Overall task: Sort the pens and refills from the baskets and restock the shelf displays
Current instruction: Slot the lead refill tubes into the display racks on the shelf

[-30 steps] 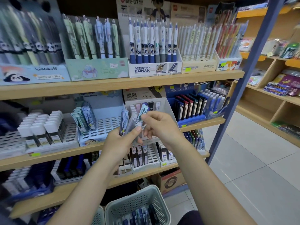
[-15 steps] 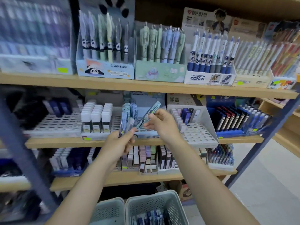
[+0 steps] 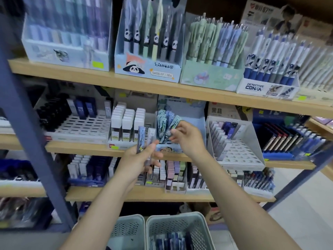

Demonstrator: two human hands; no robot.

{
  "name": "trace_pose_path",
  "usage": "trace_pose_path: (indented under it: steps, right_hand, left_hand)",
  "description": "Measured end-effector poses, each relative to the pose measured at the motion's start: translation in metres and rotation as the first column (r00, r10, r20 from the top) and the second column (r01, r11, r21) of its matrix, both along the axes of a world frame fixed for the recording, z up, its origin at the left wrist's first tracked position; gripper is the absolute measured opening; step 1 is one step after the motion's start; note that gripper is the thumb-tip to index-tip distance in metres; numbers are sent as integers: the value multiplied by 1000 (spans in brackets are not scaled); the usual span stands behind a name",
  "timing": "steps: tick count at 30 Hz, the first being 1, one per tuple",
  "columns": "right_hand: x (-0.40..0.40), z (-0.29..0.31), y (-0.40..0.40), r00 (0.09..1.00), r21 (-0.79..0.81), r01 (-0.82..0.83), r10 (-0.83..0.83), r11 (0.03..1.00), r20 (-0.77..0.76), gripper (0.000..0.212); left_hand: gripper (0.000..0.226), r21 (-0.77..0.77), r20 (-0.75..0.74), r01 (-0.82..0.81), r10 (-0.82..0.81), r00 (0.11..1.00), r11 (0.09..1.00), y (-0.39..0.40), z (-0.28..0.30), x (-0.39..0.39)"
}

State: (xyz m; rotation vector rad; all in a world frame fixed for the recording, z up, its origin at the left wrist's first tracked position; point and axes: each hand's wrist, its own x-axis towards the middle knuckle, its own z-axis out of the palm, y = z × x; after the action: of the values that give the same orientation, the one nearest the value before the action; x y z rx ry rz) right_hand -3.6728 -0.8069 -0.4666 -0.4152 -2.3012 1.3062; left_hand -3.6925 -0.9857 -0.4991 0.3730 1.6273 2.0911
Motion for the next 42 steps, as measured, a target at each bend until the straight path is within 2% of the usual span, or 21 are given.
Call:
trace_pose_path:
  steps: [6,12,14,18,22,26,30,32,35,38,39,40,42]
  right_hand:
    - [-8,1,-5,996,208,-37,20,977,86,20]
    - [-9,2,-8,990,403,-25,-34,915,140,40]
    - [-10,6,-8,985,407,-40,-34,912,171,35]
    - [-12,16,-13,962,504,-79,-67,860,264,12]
    - [-10,23,-12,946,492,-91,-79,866,314,15]
    - [-6,25,-12,950,441,-90,-56,893,307,30]
    - [-6,27,-14,913,508,-154,-75,847,401,34]
    - [-6,25,-15,923,516,-158,-60,842,381,37]
    - [-1,24,-16,947,486,-120,-48,866,319,43]
    - [9,26,-13,961,462,-72,-62,884,268,35]
    - [13,25,-10,973,355,-38,-46,934,225,29]
    - [18,25,-7,984,181,-19,-14,983,178,22]
    - [34,28,-5,990,-163,-87,104,983,98,22]
  left_hand:
    - [22,2,5,5,-5,1000,1000,4,-2,-3]
    - [22,25,-22,-4,4,1000,1000,0,-3,-1]
    - [22,23,-36,-17,17,999,1000,0,-1,0]
    - [23,54,-54,-28,31,998,998,1,7,6]
    - [28,33,-94,-39,42,995,999,1,15,14]
    - [42,51,-105,-29,34,994,998,3,23,20]
    - [30,54,-100,-81,86,991,995,4,29,24]
    - [27,86,-86,-79,87,993,993,3,30,24]
    - [27,107,-80,-89,97,992,990,0,27,24]
    - [23,117,-46,-126,132,990,985,1,25,26]
    - [22,123,-34,-135,140,990,983,2,25,27]
    - [22,124,-29,-144,148,989,982,4,25,28]
    - [23,112,-32,-169,174,984,979,10,28,29]
